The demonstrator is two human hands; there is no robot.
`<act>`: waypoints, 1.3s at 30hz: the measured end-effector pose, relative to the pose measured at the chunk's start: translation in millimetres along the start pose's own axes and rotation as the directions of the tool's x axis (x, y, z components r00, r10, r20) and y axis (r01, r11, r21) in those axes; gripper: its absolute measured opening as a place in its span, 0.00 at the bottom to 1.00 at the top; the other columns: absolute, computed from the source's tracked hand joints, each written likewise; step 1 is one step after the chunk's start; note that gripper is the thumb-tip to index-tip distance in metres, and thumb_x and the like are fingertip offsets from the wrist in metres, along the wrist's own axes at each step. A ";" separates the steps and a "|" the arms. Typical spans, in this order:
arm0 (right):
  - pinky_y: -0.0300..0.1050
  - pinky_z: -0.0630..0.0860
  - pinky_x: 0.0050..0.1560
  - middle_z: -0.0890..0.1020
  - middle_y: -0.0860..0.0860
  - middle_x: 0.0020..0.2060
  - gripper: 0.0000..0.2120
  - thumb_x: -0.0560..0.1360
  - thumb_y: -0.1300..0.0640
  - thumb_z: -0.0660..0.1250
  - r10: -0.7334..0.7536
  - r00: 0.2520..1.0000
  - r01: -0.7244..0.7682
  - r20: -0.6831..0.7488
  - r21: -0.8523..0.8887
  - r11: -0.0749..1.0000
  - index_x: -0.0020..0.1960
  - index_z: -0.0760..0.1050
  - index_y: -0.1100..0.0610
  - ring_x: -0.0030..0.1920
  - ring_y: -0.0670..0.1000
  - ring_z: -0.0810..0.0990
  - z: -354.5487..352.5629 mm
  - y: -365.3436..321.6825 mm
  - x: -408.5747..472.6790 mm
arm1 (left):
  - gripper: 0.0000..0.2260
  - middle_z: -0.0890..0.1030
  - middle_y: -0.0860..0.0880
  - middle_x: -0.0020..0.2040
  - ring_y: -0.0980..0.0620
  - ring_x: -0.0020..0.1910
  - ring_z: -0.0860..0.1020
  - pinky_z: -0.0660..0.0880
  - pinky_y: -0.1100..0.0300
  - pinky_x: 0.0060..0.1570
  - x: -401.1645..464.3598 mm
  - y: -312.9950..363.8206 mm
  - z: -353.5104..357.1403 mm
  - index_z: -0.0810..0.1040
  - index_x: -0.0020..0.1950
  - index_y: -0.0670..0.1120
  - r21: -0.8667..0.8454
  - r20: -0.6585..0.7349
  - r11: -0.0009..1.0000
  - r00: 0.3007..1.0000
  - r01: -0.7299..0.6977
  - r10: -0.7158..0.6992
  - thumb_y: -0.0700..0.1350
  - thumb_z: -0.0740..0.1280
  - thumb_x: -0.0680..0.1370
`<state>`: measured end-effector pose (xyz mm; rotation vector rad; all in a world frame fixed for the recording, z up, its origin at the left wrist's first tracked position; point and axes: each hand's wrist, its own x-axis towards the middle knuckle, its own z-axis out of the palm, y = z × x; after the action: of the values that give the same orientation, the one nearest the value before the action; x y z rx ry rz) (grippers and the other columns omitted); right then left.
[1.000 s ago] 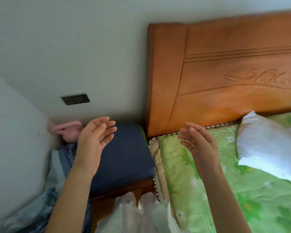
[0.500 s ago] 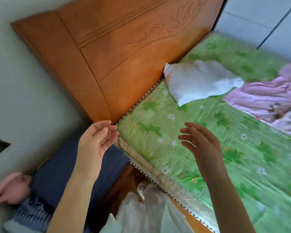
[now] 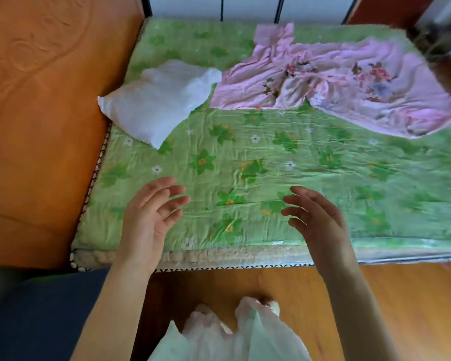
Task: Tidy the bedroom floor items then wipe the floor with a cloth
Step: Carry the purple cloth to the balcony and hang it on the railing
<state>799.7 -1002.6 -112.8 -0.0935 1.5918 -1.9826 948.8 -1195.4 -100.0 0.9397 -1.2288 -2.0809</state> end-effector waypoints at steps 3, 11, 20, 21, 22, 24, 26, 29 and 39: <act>0.35 0.75 0.36 0.83 0.51 0.41 0.08 0.77 0.61 0.61 -0.029 0.994 0.031 -0.102 0.025 0.999 0.49 0.79 0.56 0.38 0.49 0.81 -47.8 -13.0 -10.8 | 0.09 0.83 0.50 0.41 0.52 0.41 0.82 0.78 0.65 0.39 2.9 -13.7 47.2 0.77 0.51 0.45 0.063 0.148 0.997 0.988 0.038 -0.047 0.37 0.58 0.78; 0.36 0.75 0.37 0.83 0.52 0.42 0.14 0.66 0.51 0.68 -0.096 0.915 0.141 -0.393 0.086 0.986 0.49 0.80 0.55 0.40 0.49 0.82 -195.7 -59.3 -58.0 | 0.10 0.82 0.51 0.42 0.54 0.42 0.82 0.77 0.65 0.39 -16.5 -69.8 193.3 0.76 0.51 0.46 0.154 0.430 0.977 0.880 0.145 -0.199 0.38 0.56 0.79; 0.35 0.74 0.33 0.83 0.53 0.41 0.18 0.60 0.45 0.72 -0.156 0.762 0.287 -0.629 0.111 0.951 0.46 0.82 0.54 0.37 0.49 0.80 -319.6 -83.8 -109.2 | 0.09 0.82 0.50 0.43 0.54 0.42 0.81 0.77 0.64 0.39 -64.3 -139.5 331.3 0.76 0.51 0.46 0.275 0.652 0.928 0.662 0.250 -0.371 0.41 0.59 0.74; 0.35 0.73 0.34 0.83 0.53 0.41 0.14 0.64 0.48 0.71 -0.140 0.738 0.287 -0.660 0.119 0.950 0.45 0.82 0.54 0.37 0.49 0.80 -328.6 -83.7 -114.5 | 0.09 0.82 0.50 0.43 0.53 0.42 0.81 0.77 0.64 0.38 -67.4 -146.6 345.9 0.76 0.51 0.46 0.296 0.672 0.918 0.626 0.264 -0.397 0.41 0.60 0.73; 0.35 0.73 0.34 0.83 0.53 0.40 0.09 0.69 0.51 0.68 -0.127 0.718 0.286 -0.684 0.125 0.950 0.46 0.81 0.54 0.38 0.49 0.80 -337.5 -82.7 -119.1 | 0.09 0.82 0.50 0.43 0.53 0.42 0.81 0.77 0.65 0.38 -70.1 -153.6 360.6 0.76 0.50 0.47 0.318 0.689 0.909 0.593 0.269 -0.416 0.41 0.59 0.73; 0.35 0.73 0.36 0.83 0.52 0.40 0.07 0.76 0.57 0.63 -0.109 0.675 0.286 -0.730 0.122 0.950 0.47 0.81 0.55 0.39 0.49 0.80 -355.2 -81.0 -127.3 | 0.08 0.82 0.49 0.43 0.53 0.42 0.81 0.77 0.65 0.37 -74.7 -166.7 389.5 0.76 0.48 0.47 0.352 0.721 0.897 0.534 0.269 -0.442 0.39 0.59 0.74; 0.35 0.74 0.37 0.83 0.51 0.40 0.08 0.77 0.58 0.62 -0.088 0.623 0.294 -0.777 0.128 0.947 0.48 0.80 0.56 0.40 0.49 0.80 -371.9 -81.7 -134.0 | 0.08 0.82 0.49 0.43 0.53 0.42 0.81 0.77 0.65 0.38 -78.4 -179.3 417.9 0.76 0.48 0.47 0.379 0.747 0.885 0.475 0.271 -0.465 0.40 0.60 0.73; 0.36 0.75 0.38 0.84 0.52 0.41 0.09 0.78 0.59 0.61 -0.072 0.543 0.328 -0.837 0.133 0.935 0.51 0.80 0.58 0.41 0.49 0.81 -396.7 -87.3 -137.9 | 0.09 0.82 0.49 0.43 0.53 0.42 0.81 0.78 0.64 0.39 -81.0 -197.4 461.8 0.76 0.47 0.47 0.432 0.769 0.864 0.395 0.259 -0.503 0.38 0.57 0.75; 0.37 0.77 0.41 0.85 0.53 0.42 0.10 0.79 0.62 0.59 -0.093 0.281 0.490 -0.955 0.060 0.869 0.52 0.79 0.59 0.42 0.51 0.83 -478.4 -123.7 -112.9 | 0.10 0.83 0.51 0.41 0.54 0.41 0.81 0.76 0.65 0.39 -79.4 -243.8 620.0 0.74 0.45 0.46 0.542 0.821 0.834 0.148 0.100 -0.551 0.36 0.55 0.79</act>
<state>650.3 -518.4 -101.4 1.2615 1.8669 -2.8513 485.4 -710.5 -83.7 -0.2685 -2.2596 -3.0248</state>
